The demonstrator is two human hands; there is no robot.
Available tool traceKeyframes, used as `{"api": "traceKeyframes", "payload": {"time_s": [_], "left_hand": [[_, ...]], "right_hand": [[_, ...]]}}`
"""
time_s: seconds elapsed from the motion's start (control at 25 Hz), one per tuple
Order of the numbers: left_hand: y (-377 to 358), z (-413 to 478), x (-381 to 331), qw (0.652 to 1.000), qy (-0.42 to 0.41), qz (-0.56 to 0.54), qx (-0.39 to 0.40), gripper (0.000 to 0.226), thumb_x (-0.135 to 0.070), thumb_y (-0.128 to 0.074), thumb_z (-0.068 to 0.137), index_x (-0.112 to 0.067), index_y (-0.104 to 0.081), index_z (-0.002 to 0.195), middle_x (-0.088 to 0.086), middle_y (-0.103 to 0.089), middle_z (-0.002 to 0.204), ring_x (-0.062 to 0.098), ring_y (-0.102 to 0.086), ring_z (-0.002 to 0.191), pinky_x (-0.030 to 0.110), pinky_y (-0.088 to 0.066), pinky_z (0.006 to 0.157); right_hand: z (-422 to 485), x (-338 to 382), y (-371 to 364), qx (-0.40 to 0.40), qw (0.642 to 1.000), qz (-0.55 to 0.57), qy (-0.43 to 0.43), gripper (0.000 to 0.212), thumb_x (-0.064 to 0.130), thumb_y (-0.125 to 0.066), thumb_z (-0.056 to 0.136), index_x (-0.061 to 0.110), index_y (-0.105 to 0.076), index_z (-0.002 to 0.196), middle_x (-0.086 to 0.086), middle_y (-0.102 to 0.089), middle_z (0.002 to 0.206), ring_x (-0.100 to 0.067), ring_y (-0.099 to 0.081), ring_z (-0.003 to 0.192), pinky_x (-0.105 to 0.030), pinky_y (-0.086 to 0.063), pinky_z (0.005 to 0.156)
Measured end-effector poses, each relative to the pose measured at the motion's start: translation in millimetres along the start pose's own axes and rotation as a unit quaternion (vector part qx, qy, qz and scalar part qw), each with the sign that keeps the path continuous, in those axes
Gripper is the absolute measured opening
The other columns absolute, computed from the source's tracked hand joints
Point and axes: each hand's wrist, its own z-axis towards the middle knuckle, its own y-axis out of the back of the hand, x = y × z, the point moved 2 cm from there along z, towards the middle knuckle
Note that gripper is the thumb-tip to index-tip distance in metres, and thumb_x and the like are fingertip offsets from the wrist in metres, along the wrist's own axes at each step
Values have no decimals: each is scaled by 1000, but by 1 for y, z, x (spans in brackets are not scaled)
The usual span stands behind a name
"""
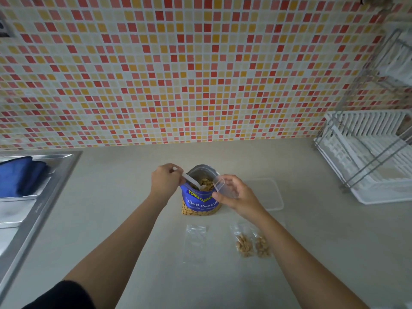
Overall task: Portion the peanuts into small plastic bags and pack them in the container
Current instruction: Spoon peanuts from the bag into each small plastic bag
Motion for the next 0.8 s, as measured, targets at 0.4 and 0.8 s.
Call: {"api": "traceKeyframes", "payload": {"time_s": [0.4,0.8], "left_hand": [[16,6,17,977,122,-176,-26,15,-2,-48,88,0,-62,83,15,-59,70,19,-54,61,24,-48,60],[45,26,-7,970,95,-210,-75,21,-4,-48,87,4,-62,101,11,-59,68,19,-56,63,25,-49,65]], "right_hand": [[5,25,8,-99,993,-52,21,50,44,-80,61,34,-56,104,17,-58,102,-1,-56,92,-13,-41,72],[19,46,-6,-129,922,-359,61,55,52,-72,65,30,-56,112,9,-63,111,-15,-60,96,-32,-47,83]]}}
